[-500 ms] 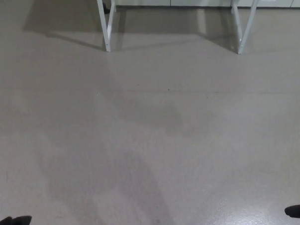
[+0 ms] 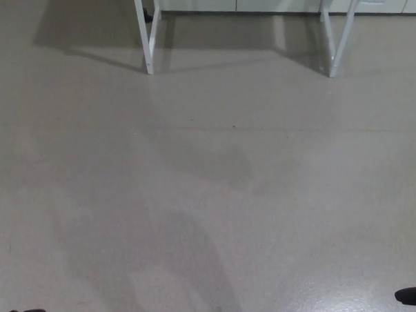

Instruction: The robot walk towards a table in front and click the button on the base of the boilling pot using its left middle finger

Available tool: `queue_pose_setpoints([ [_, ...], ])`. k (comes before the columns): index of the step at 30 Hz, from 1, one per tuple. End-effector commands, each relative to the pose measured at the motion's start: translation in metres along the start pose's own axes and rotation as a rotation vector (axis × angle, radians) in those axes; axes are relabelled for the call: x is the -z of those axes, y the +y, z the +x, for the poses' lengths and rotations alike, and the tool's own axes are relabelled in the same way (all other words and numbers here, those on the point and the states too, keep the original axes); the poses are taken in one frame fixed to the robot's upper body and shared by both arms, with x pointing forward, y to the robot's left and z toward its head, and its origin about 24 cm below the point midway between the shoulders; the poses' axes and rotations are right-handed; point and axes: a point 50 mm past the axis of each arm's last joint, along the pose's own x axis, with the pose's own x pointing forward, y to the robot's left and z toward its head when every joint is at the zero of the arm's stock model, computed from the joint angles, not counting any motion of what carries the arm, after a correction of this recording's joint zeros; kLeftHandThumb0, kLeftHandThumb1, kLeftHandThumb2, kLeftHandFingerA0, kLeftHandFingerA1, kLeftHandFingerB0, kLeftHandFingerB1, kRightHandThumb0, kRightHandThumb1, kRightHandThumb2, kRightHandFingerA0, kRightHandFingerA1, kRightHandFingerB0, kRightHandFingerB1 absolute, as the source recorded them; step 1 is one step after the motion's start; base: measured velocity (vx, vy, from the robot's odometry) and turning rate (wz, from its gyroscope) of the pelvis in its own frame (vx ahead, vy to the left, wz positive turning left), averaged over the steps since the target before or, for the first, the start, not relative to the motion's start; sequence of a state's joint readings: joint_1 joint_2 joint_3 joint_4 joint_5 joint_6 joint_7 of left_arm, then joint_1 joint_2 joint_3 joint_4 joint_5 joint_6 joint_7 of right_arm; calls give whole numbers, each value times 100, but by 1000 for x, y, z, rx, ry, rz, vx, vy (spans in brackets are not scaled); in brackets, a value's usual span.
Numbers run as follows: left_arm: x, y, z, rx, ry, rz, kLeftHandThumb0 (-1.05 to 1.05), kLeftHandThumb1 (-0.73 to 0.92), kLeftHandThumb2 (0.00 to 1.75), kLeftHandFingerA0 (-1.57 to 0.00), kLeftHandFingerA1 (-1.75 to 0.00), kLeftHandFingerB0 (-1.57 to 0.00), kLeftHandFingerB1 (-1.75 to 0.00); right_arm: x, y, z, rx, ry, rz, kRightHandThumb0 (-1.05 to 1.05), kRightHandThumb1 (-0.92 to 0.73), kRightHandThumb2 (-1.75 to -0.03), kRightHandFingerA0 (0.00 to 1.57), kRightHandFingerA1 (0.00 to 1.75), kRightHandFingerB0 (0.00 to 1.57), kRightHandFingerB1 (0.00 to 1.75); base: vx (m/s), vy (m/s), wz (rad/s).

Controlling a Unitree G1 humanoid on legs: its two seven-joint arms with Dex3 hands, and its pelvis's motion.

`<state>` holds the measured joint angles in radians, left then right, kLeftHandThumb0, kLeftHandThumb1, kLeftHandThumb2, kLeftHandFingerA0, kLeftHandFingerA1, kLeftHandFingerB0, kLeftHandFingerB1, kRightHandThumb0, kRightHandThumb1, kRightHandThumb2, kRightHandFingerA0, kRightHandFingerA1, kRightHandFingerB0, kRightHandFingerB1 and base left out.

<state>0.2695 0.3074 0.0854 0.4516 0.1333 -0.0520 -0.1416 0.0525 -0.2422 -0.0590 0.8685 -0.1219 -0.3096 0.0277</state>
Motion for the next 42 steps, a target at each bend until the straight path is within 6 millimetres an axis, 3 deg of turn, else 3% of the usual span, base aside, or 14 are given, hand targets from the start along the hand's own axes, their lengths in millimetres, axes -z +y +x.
queue_pose_setpoints([
  [1, 2, 4, -2, 5, 3, -1, -17, 63, 59, -49, -42, -37, -35, 3, -6, -2, 13, -4, 5, -28, -35, -51, 103, 59, 75, 54, 0, 0, 0],
  [42, 4, 2, -2, 13, -4, 18, -16, 63, 59, -50, -43, -37, -35, 2, -5, 1, -2, 2, -14, -28, -34, -50, 104, 58, 75, 53, 61, 54, 1],
])
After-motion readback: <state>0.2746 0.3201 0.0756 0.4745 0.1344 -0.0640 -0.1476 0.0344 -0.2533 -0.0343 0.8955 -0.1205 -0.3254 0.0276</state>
